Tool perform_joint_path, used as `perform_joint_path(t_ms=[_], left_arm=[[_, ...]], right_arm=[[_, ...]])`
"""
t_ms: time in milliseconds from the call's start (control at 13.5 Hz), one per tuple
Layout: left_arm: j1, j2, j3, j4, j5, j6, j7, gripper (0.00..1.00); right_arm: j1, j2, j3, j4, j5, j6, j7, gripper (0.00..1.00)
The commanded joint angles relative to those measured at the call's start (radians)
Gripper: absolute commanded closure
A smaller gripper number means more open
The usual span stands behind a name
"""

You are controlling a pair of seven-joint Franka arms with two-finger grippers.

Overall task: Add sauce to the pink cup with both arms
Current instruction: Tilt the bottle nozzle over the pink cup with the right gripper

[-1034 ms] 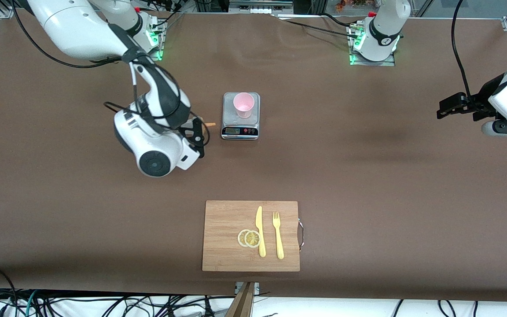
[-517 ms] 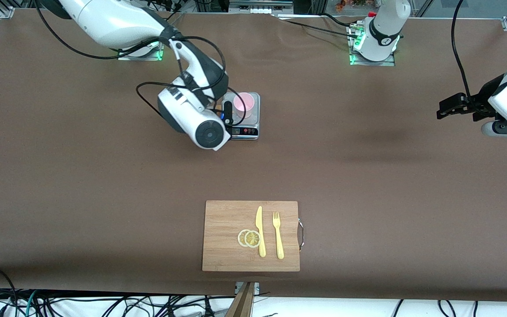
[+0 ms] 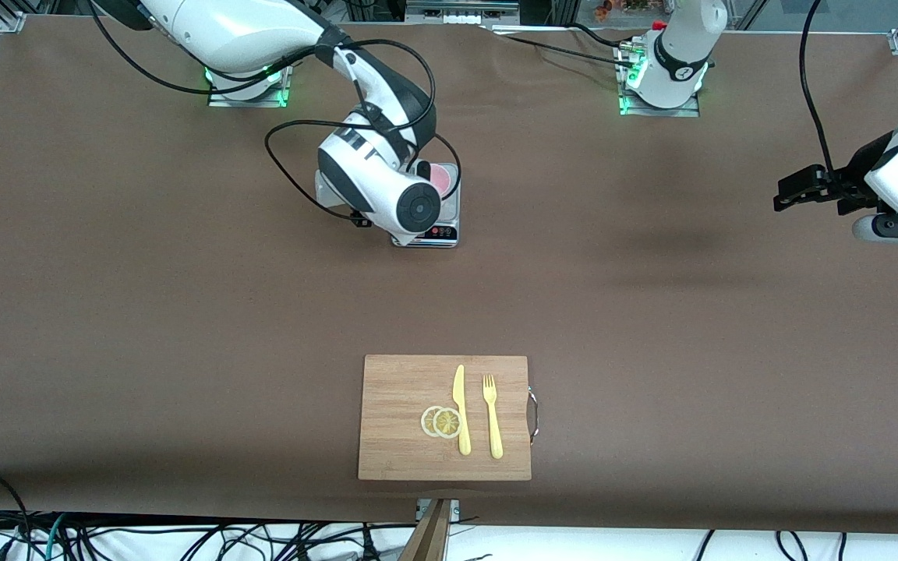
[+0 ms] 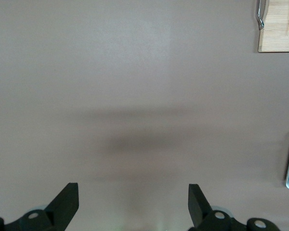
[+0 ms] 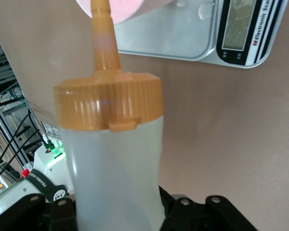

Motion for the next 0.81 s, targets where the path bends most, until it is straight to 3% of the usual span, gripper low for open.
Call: perform_joint_path(t_ms=[0,738], left_arm=[[0.007,0.015,-0.004,0.032,0.014,-0.016,0.023,0.0],[0.007,0.015,-0.004,0.032,0.012,-0.016,0.023,0.0]], right_arm=[[0.025,-0.02,0.014,-0.009,-0.031,-0.029,0.049,1.0],[0.034,-0.016,0.03,-0.004,-0.089,-0.027,0.048,1.0]])
